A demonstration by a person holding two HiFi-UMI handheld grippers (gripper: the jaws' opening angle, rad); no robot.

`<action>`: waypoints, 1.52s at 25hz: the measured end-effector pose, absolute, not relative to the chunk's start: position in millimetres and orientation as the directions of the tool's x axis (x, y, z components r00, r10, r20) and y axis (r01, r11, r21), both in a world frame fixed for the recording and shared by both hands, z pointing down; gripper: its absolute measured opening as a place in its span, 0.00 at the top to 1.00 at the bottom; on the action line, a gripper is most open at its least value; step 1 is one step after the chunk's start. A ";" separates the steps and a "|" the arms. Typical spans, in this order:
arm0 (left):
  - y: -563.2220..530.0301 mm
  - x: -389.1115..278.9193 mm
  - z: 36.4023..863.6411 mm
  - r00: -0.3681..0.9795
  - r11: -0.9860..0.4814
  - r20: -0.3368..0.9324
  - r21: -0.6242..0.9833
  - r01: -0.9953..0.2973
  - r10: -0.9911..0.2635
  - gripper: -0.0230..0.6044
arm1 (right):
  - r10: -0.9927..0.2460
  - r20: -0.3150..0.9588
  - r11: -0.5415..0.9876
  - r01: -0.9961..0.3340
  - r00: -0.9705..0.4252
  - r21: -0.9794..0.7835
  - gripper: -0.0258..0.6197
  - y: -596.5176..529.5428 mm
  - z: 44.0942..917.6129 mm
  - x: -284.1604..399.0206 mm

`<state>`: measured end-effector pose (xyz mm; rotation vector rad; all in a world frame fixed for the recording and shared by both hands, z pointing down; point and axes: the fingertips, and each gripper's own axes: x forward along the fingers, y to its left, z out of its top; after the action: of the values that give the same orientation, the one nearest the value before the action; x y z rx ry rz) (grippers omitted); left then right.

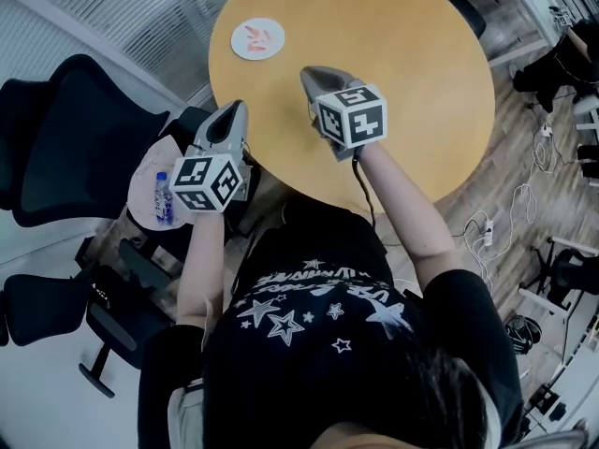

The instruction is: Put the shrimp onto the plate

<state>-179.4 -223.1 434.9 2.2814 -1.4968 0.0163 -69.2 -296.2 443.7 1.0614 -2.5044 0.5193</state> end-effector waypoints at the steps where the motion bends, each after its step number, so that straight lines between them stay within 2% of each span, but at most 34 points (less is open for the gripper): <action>1: -220.4 -174.7 435.1 0.431 -0.347 0.230 0.329 -0.878 -0.873 0.96 | -0.607 0.457 0.644 -0.739 -0.651 -0.197 0.96 -290.7 444.6 -64.6; 8: -215.1 -159.8 441.5 0.448 -0.366 0.244 0.319 -0.875 -0.860 0.96 | -0.658 0.430 0.598 -0.776 -0.618 -0.201 0.96 -274.2 459.3 -31.5; 14: -212.1 -145.3 459.6 0.445 -0.352 0.273 0.331 -0.876 -0.853 0.96 | -0.654 0.422 0.583 -0.774 -0.628 -0.247 0.96 -263.5 473.6 -11.6; 22: -182.0 -110.5 457.8 0.421 -0.330 0.276 0.321 -0.888 -0.864 0.96 | -0.605 0.403 0.620 -0.724 -0.687 -0.303 0.96 -224.2 478.4 10.9; 38: -91.4 -60.2 418.1 0.394 -0.330 0.226 0.272 -0.904 -0.891 0.96 | -0.588 0.337 0.689 -0.674 -0.735 -0.267 0.96 -128.1 436.4 46.2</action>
<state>-60.2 -91.4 418.1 2.3055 -1.5560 0.0506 46.2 -128.1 436.4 1.0149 -2.6763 0.5547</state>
